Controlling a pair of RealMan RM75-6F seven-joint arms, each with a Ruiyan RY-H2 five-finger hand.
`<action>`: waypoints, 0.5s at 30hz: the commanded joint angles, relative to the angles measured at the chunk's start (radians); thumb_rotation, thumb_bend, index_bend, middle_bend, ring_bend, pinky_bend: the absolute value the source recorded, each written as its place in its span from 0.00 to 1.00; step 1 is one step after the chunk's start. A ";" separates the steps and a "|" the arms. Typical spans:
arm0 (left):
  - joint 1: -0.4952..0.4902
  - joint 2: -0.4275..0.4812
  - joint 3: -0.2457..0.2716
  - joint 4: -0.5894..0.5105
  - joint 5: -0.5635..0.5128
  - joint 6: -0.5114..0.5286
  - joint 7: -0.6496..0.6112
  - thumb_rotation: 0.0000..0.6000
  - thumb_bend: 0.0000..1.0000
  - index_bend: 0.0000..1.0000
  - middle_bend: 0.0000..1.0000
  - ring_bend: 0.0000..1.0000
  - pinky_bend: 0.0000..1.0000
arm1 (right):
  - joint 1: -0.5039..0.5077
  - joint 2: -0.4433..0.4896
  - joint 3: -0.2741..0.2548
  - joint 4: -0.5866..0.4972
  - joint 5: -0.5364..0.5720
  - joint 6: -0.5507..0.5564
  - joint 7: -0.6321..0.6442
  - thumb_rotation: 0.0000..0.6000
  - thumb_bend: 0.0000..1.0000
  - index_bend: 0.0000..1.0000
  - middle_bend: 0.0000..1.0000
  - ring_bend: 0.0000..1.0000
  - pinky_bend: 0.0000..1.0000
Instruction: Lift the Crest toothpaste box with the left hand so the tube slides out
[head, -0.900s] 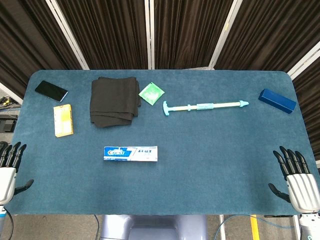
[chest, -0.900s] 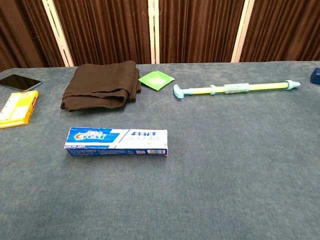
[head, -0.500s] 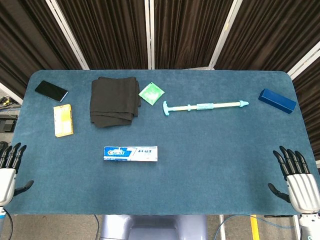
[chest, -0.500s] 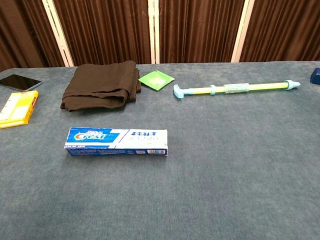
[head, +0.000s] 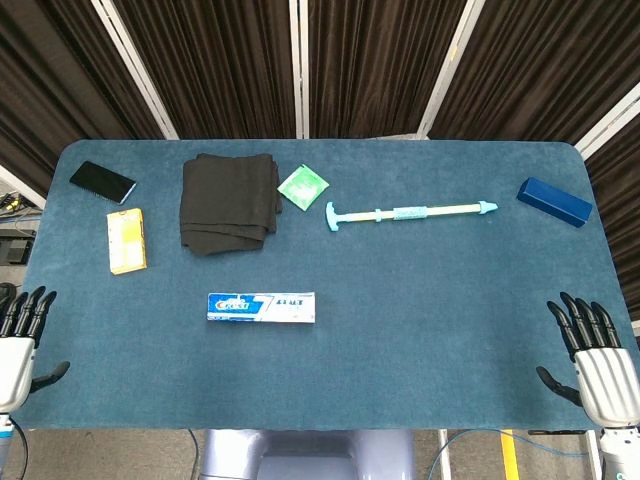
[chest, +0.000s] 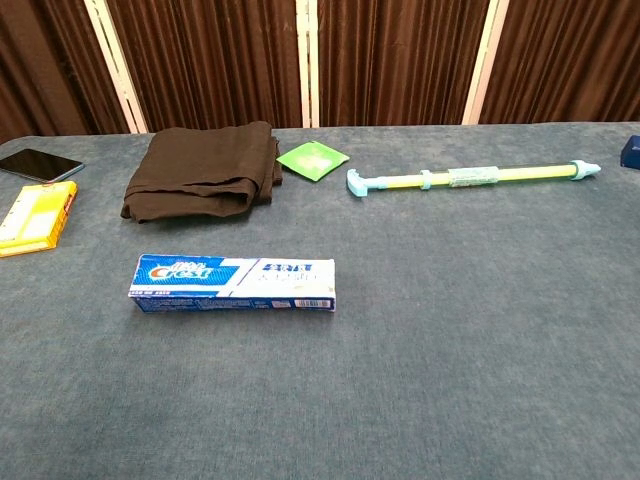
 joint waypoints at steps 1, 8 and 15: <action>-0.002 0.000 -0.003 -0.003 0.006 0.004 -0.011 1.00 0.08 0.00 0.00 0.00 0.04 | -0.001 0.002 0.000 -0.001 0.003 -0.001 0.004 1.00 0.08 0.04 0.00 0.00 0.00; -0.056 0.003 -0.031 -0.038 0.034 -0.034 0.037 1.00 0.08 0.00 0.00 0.03 0.16 | -0.001 0.010 0.004 -0.004 0.011 -0.002 0.027 1.00 0.08 0.05 0.00 0.00 0.00; -0.156 0.024 -0.080 -0.161 0.000 -0.162 0.169 1.00 0.09 0.02 0.01 0.08 0.21 | -0.004 0.018 0.006 -0.009 0.008 0.008 0.048 1.00 0.08 0.06 0.00 0.00 0.00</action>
